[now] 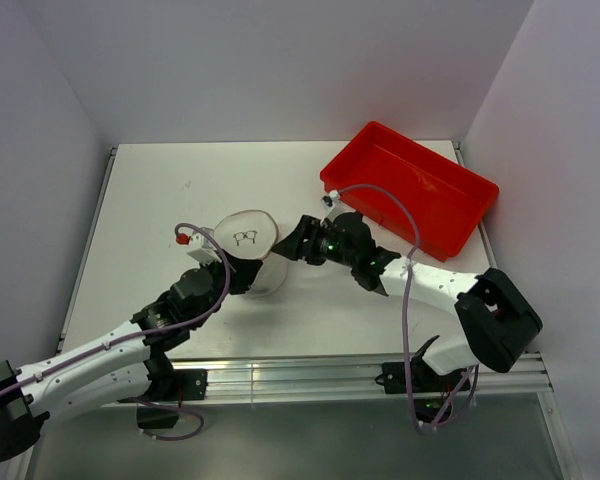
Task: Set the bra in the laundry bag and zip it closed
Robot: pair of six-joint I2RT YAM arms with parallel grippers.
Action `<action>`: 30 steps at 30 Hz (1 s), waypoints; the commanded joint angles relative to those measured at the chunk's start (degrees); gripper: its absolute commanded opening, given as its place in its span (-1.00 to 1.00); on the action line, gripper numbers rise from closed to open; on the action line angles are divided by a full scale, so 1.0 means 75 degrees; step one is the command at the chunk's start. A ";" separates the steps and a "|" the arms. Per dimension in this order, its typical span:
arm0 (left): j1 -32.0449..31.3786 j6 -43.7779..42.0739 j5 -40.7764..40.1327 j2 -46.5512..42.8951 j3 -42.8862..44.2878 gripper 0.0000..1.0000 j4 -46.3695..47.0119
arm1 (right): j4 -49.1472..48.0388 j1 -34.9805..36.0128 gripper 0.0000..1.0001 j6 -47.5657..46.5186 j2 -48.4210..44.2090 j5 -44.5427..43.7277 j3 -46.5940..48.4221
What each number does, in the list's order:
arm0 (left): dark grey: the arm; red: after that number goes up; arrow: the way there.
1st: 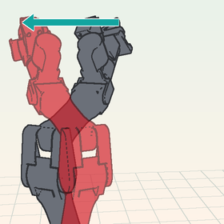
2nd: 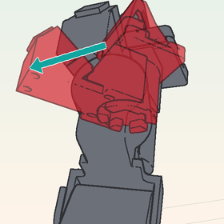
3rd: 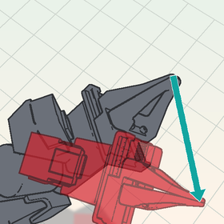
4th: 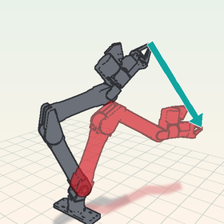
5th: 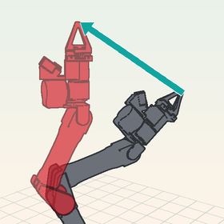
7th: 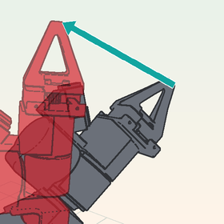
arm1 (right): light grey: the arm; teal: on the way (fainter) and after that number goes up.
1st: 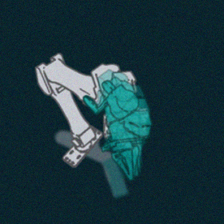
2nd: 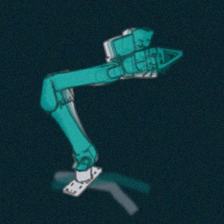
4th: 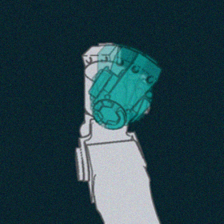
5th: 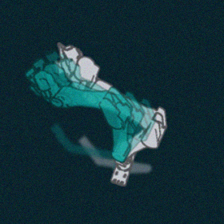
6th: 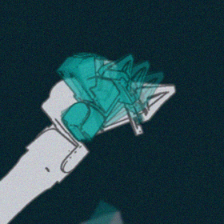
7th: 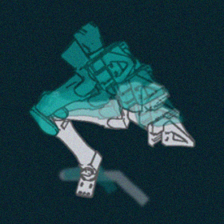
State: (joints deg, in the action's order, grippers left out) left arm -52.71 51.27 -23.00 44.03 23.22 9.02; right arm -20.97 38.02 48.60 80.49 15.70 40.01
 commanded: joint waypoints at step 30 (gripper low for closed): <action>-0.0039 0.0161 -0.0097 -0.1289 -0.0179 -0.99 -0.1530 | -0.0496 -0.0569 -1.00 0.0118 0.1303 0.0085 0.1556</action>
State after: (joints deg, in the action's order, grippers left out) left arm -52.64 52.31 -23.38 34.98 22.06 0.78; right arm -24.21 37.45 52.84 88.82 23.20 49.32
